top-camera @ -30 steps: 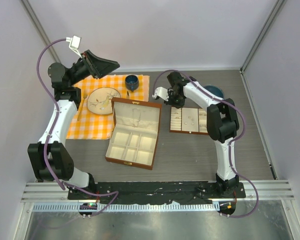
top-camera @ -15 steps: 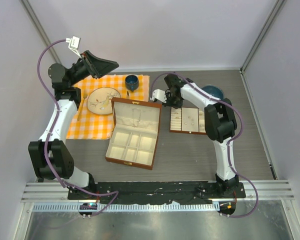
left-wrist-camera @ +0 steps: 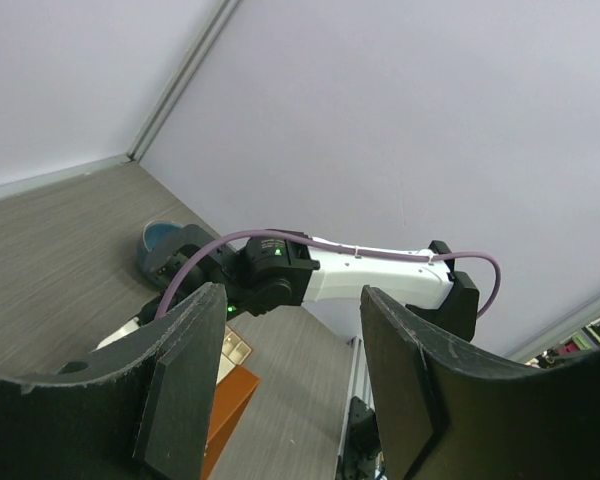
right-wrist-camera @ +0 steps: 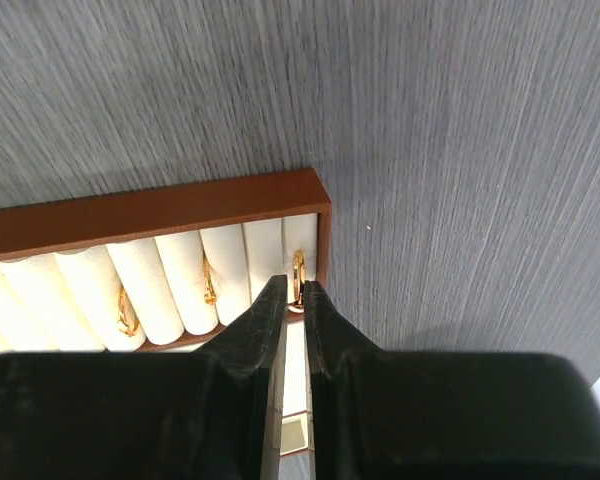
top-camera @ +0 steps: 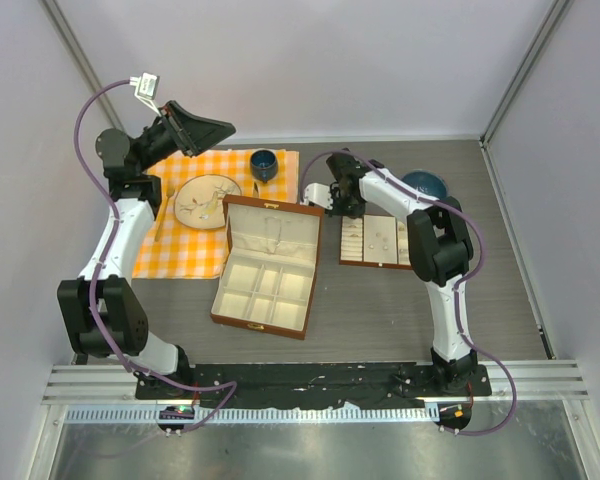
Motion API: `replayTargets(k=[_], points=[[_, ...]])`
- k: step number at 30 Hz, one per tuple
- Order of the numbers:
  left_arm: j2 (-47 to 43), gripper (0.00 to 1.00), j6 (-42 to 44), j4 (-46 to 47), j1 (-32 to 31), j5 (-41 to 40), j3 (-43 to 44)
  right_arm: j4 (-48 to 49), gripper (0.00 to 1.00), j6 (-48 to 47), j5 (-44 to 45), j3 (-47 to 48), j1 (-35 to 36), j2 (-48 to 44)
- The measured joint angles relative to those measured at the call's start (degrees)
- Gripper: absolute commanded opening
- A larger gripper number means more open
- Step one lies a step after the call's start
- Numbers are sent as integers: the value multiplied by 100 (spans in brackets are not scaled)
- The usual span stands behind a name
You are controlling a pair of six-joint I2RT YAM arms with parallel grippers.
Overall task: Organize the mixed jewelry
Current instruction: Place the jewelry in the compartment layer.
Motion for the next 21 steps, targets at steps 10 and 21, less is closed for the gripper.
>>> replayTargets(k=[10, 21], points=[[0, 60, -22, 79, 24, 0, -17, 92, 1, -94, 142, -144, 11, -7], [0, 60, -116, 94, 33, 0, -20, 98, 1, -212, 153, -184, 11, -37]])
